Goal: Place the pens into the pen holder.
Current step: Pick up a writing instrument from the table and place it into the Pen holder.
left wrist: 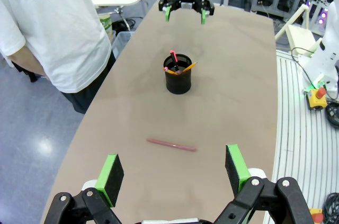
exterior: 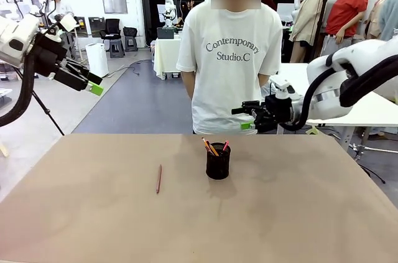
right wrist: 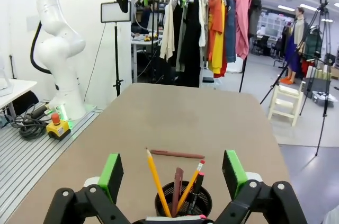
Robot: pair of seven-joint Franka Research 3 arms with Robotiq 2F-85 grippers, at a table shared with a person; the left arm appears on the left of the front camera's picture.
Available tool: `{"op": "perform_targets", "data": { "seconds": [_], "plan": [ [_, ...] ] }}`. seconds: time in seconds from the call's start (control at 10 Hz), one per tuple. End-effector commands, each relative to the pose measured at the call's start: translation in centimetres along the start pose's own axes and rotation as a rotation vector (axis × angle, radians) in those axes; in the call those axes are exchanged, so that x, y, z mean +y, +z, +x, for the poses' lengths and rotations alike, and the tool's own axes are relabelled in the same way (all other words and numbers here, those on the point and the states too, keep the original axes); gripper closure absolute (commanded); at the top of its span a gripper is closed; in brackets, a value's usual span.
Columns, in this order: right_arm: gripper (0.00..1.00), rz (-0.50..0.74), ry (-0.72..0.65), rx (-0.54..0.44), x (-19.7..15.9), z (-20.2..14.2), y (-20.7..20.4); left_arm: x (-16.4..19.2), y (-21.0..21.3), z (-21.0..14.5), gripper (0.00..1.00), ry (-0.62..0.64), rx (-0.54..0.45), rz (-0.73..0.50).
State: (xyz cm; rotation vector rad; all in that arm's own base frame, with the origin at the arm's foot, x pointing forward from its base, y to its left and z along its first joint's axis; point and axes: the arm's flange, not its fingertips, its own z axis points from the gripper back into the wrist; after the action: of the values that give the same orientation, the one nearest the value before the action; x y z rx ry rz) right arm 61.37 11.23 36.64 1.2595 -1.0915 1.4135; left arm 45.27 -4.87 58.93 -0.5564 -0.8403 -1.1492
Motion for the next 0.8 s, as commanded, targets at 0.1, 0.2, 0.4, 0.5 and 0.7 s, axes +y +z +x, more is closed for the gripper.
{"op": "perform_targets", "data": {
  "seconds": [0.1, 0.2, 0.4, 0.5, 0.7],
  "plan": [
    [0.0, 0.004, -0.042, 0.125, 2.7, 4.8, 2.3, 0.0, 0.0, 0.1, 0.0, -0.002, -0.003, 0.004],
    [0.0, -0.029, -0.064, 0.163, 3.3, 5.6, 2.5, 0.0, 0.0, 0.1, 0.0, -0.002, -0.003, 0.004],
    [0.0, -0.078, -0.148, 0.274, 3.6, 7.7, 3.7, 0.0, 0.0, 0.1, 0.0, -0.002, -0.003, 0.004],
    [0.0, -0.135, -0.189, 0.308, 4.1, 8.7, 4.1, 0.0, 0.0, 0.1, 0.0, -0.002, -0.003, 0.004],
    [0.0, -0.232, -0.226, 0.375, 4.8, 10.8, 5.3, 0.0, 0.0, 0.1, 0.0, -0.002, -0.003, 0.004]
  ]
}}
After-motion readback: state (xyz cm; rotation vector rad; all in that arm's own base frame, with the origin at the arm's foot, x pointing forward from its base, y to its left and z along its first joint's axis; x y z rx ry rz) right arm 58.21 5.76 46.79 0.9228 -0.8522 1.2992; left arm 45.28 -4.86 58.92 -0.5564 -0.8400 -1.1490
